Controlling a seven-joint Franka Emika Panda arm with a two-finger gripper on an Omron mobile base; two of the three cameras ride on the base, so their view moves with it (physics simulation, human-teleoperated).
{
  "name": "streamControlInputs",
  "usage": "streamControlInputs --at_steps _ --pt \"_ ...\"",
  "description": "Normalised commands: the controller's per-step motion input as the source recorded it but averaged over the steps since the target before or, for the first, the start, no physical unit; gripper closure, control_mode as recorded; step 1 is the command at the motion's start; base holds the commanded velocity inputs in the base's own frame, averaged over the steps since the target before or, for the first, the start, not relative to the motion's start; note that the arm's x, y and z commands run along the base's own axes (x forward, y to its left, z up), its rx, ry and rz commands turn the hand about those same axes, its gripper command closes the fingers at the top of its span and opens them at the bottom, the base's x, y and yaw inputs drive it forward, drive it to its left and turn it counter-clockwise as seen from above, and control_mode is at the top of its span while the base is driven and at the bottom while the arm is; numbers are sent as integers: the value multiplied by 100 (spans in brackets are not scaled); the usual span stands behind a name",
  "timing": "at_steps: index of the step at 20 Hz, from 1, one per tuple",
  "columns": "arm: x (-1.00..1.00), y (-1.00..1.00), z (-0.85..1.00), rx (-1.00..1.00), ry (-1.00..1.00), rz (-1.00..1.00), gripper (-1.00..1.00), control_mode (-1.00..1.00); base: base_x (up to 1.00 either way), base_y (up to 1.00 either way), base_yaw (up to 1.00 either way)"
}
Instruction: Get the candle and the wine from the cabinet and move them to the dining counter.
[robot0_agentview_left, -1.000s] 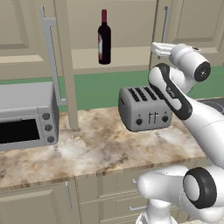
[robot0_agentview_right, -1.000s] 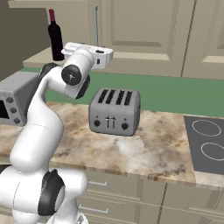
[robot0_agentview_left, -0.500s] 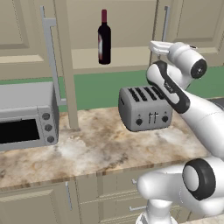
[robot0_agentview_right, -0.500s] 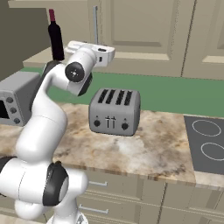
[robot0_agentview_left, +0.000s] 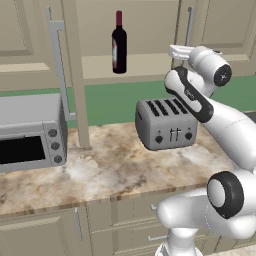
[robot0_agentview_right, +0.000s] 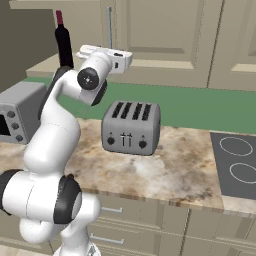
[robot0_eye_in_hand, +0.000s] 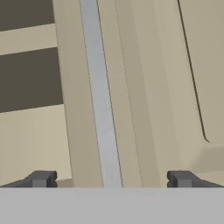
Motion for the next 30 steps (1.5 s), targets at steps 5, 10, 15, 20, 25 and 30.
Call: streamControlInputs --at_steps 5,10,15,20,25,30 --pt "22 0 0 0 0 0 -100 -100 0 0 0" --pt "20 -3 0 0 0 0 -100 -100 0 0 0" --pt "18 -4 0 0 0 0 -100 -100 0 0 0" --pt "3 -1 0 0 0 0 -100 -100 0 0 0" --pt "0 0 0 0 0 0 -100 -100 0 0 0" --pt "0 0 0 0 0 0 100 -100 0 0 0"
